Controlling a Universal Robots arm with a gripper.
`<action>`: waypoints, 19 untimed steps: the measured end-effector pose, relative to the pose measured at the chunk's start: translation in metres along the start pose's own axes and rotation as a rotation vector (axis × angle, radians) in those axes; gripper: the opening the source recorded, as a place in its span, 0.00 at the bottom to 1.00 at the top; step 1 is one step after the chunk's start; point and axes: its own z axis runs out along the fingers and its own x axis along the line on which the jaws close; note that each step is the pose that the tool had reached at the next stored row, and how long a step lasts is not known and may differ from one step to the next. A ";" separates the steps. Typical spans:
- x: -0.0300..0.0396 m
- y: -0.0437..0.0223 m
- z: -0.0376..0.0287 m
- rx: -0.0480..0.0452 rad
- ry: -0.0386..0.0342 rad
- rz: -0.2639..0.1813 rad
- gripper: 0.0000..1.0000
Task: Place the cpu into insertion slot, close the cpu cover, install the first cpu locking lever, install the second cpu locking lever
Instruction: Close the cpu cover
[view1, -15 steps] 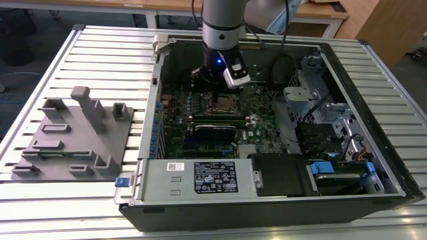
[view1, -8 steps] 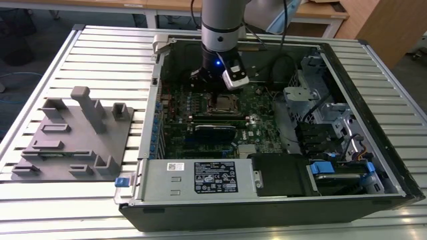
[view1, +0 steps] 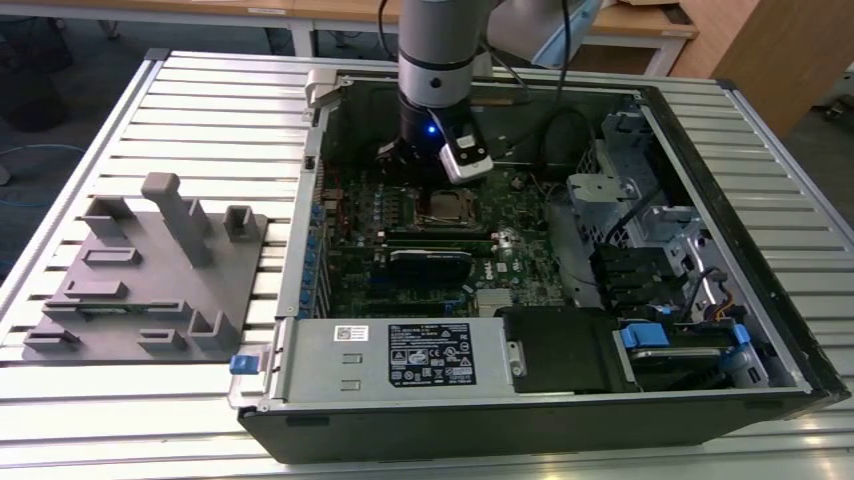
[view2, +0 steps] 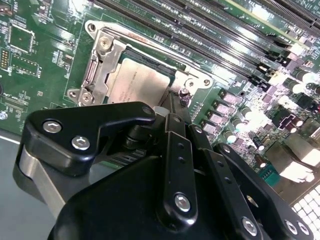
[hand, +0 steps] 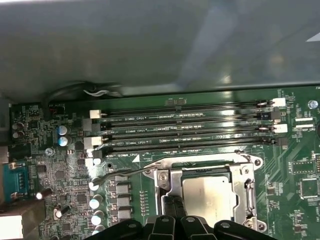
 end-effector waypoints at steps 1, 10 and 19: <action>0.0005 -0.0001 0.0003 0.0000 0.0000 0.000 0.11; 0.0013 -0.0002 0.0040 0.0006 0.0004 0.000 0.11; 0.0011 0.0001 0.0026 -0.0010 -0.0006 0.000 0.11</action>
